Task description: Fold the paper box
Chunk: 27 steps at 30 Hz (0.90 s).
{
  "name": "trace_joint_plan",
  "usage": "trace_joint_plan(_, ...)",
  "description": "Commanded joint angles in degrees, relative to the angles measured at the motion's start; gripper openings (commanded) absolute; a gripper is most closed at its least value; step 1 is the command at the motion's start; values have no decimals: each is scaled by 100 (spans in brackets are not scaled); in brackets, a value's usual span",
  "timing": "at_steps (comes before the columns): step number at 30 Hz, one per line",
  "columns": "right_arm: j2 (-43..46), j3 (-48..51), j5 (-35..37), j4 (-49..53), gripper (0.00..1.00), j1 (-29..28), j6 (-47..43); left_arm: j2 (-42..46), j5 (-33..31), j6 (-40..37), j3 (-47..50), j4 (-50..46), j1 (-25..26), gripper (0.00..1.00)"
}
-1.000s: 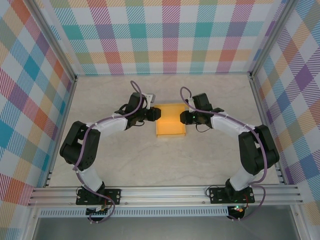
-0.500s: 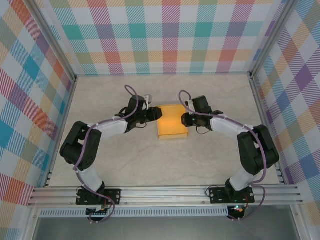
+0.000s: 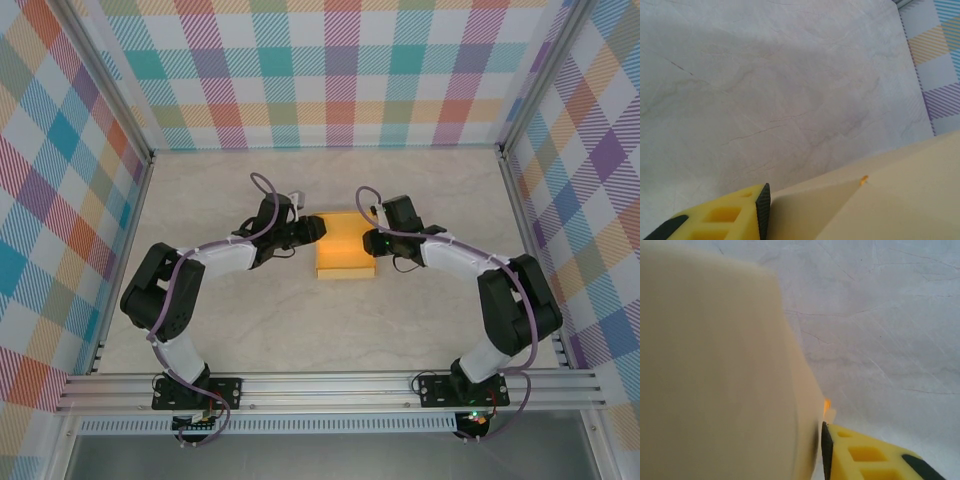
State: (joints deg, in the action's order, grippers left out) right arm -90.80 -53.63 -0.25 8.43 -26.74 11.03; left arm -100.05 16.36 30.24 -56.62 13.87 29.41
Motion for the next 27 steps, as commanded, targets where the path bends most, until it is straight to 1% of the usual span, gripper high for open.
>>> trace_joint_plan(1, 434, 189, -86, -156, 39, -62, -174, 9, -273, -686, -189, -184, 56, 34)
trace_joint_plan(3, 704, 364, -186, -216, 46, 24, -65, -6, -395, -941, -202, -192, 56, 33)
trace_joint_plan(6, 1151, 657, -579, -312, 51, 183, 72, -22, -521, -1344, -230, -192, 56, 32)
trace_joint_plan(9, 1681, 971, -861, -312, 56, 219, 150, -36, -649, -1595, -272, -188, 56, 31)
trace_joint_plan(10, 1870, 1056, -909, -269, 60, 230, 256, -49, -660, -1680, -281, -154, 56, 31)
trace_joint_plan(12, 2197, 1160, -876, -192, 65, 279, 489, -63, -704, -1824, -282, -100, 56, 31)
trace_joint_plan(14, 2464, 1155, -1066, -90, 67, 409, 467, -97, -717, -2025, -312, -69, 56, 30)
trace_joint_plan(15, 2534, 1104, -1282, -55, 69, 570, 423, -102, -751, -2128, -331, -68, 56, 30)
trace_joint_plan(17, 2389, 805, -2115, 101, 72, 1119, 522, -135, -784, -2285, -388, -68, 56, 30)
trace_joint_plan(19, 1928, 194, -2977, 625, 71, 1668, 610, -135, -726, -2421, -487, -111, 47, 32)
trace_joint_plan(20, 1638, -114, -3162, 883, 71, 1813, 549, -109, -707, -2435, -507, -121, 47, 35)
trace_joint_plan(21, 1409, -437, -3397, 1158, 70, 1911, 452, -67, -677, -2427, -528, -121, 30, 40)
trace_joint_plan(22, 1157, -714, -3542, 1360, 69, 1968, 365, -7, -647, -2386, -517, -117, 13, 45)
trace_joint_plan(24, 863, -1135, -3572, 1684, 68, 2001, 384, 119, -495, -2310, -503, -151, -31, 54)
trace_joint_plan(27, 632, -1353, -3557, 1825, 67, 2006, 772, 366, -356, -2213, -415, -259, -83, 60)
